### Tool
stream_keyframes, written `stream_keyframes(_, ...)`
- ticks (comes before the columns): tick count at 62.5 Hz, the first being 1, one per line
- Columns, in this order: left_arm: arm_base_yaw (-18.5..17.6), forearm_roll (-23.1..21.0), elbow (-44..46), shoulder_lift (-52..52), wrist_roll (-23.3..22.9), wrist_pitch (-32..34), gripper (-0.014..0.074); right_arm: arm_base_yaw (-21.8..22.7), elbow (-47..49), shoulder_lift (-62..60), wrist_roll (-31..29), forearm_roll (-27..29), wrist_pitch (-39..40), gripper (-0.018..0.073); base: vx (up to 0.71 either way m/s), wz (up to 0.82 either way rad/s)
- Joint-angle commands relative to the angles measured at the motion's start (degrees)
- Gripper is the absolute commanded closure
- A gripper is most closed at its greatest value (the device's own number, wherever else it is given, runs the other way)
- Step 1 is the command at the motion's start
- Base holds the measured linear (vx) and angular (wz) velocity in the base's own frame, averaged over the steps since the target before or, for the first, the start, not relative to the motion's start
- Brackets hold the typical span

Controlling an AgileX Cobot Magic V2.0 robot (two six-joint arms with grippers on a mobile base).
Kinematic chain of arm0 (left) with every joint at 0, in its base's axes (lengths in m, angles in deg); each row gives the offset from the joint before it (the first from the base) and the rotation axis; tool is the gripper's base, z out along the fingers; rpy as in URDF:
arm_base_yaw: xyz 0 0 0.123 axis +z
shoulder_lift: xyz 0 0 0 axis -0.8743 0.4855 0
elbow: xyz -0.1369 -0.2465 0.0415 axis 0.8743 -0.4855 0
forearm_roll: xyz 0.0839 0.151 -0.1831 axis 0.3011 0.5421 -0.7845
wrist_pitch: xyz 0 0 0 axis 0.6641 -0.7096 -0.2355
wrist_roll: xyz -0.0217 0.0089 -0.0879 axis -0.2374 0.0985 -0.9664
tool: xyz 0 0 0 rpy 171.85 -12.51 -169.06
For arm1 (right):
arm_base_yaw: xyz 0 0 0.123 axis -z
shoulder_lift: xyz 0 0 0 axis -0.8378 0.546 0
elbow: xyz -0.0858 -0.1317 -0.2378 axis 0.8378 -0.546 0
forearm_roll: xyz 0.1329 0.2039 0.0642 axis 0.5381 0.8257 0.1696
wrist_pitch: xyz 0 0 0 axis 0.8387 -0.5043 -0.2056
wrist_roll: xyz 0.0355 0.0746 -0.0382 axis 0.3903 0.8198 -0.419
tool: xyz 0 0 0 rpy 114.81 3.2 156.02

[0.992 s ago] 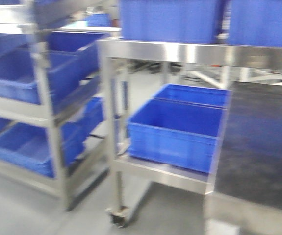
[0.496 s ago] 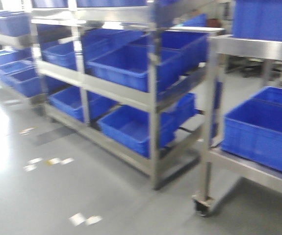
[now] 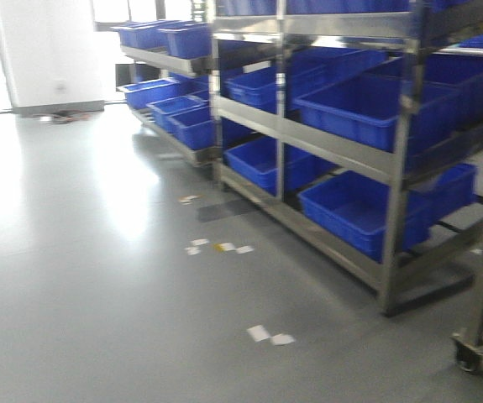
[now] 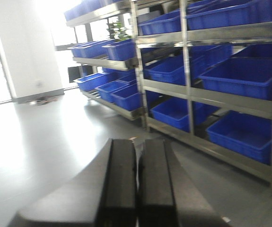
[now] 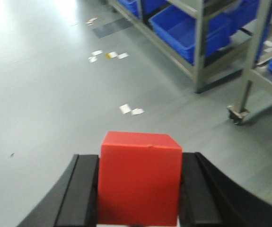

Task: Pick red cube and place on left shelf
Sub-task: 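Drive the base to the shelf of blue crates holding the red cube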

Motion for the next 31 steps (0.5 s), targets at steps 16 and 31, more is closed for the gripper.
stream_keyframes(16,-0.34,-0.37,-1.26,0.46,0.00,4.83,0.0491,0.09,1.70,-0.12,-0.22,-0.76,5.18,0.0492,-0.33,0.60)
stream_keyframes(31,-0.34,-0.37,-1.26,0.46,0.00,4.83,0.0491,0.09,1.70,-0.12,-0.22,-0.76,5.18,0.0492,-0.35,0.55)
